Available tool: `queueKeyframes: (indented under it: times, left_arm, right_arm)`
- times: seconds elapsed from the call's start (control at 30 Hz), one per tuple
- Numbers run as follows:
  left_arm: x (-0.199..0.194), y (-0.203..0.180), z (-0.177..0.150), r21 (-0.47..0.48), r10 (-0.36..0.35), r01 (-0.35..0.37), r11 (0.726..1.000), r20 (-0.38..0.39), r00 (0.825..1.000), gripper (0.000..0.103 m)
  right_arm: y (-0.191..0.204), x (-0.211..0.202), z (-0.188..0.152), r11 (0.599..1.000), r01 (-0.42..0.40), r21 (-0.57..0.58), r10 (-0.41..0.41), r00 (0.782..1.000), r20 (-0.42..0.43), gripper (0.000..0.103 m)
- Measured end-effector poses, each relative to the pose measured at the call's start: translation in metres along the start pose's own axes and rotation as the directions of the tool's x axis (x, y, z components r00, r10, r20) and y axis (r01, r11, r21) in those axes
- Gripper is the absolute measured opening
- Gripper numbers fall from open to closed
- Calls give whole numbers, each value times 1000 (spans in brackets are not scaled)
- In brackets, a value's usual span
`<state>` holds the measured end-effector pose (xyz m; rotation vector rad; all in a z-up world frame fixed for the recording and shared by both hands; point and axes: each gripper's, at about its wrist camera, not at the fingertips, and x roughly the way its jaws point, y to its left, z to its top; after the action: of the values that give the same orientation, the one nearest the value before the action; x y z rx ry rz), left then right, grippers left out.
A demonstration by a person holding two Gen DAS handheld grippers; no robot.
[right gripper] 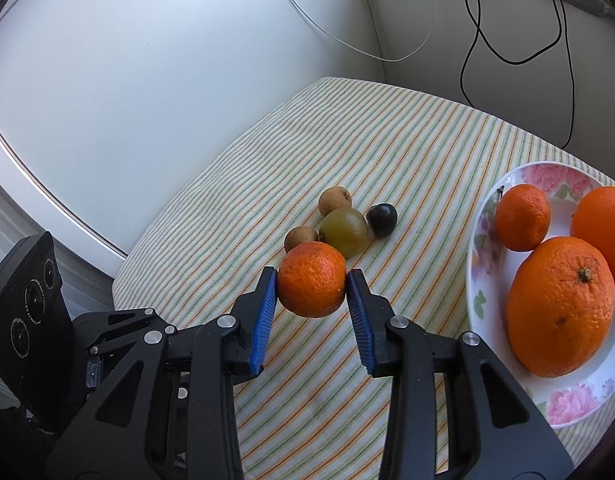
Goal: Organize fruits
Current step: 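Close the left gripper on a small tangerine while the right gripper grasps a mandarin, then carry both fruits to the bowl and open both grippers to drop them in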
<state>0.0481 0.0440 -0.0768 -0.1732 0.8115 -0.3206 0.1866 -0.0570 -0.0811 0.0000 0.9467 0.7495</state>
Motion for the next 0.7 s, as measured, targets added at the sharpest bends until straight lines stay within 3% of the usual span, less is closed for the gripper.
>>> queueKeyframes:
  times: [0.4,0.7]
  left_arm:
    - [0,-19,12,21,-37,36,999,21,999,22]
    - [5,-38,23,46,-65,63,997,30,997,22]
  right_arm:
    - [-18,-52,-9,999,-15,34,12,997,80,37]
    - [-53,-92,-21,996,21,90,-32,991,129,37]
